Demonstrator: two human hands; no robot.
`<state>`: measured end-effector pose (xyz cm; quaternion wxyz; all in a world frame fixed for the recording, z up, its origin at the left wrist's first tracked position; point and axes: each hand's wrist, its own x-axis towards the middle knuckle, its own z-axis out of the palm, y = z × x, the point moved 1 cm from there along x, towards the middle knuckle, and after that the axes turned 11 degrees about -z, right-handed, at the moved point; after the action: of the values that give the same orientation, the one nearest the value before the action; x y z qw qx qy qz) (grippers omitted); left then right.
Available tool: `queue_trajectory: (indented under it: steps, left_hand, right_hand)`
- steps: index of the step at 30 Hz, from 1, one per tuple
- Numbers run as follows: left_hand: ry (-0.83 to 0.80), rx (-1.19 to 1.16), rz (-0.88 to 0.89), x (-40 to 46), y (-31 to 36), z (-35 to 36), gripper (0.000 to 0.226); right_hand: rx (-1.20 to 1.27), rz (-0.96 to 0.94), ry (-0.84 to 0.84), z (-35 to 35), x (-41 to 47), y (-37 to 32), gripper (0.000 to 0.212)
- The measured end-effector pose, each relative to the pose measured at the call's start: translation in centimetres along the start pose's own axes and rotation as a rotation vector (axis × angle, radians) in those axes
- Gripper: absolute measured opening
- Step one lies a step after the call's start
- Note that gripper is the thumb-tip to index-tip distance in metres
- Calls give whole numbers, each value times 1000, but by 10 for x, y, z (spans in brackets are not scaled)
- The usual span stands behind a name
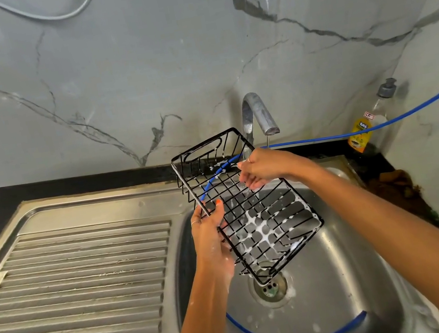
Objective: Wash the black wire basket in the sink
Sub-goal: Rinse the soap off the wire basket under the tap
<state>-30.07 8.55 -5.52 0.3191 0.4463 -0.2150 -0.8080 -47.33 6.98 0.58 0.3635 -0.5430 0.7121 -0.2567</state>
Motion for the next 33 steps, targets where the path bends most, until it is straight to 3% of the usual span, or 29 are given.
queue_trajectory:
  steps: [18, 23, 33]
  left_hand:
    - [1, -30, 100, 5, 7, 0, 49]
    - [-18, -20, 113, 5, 12, 6, 34]
    - [-59, 42, 148, 13, 25, 18, 24]
  right_hand:
    - [19, -5, -76, 0, 3, -1, 39]
    - [53, -17, -73, -1, 6, -1, 41]
    - [28, -19, -62, -7, 6, 3, 39]
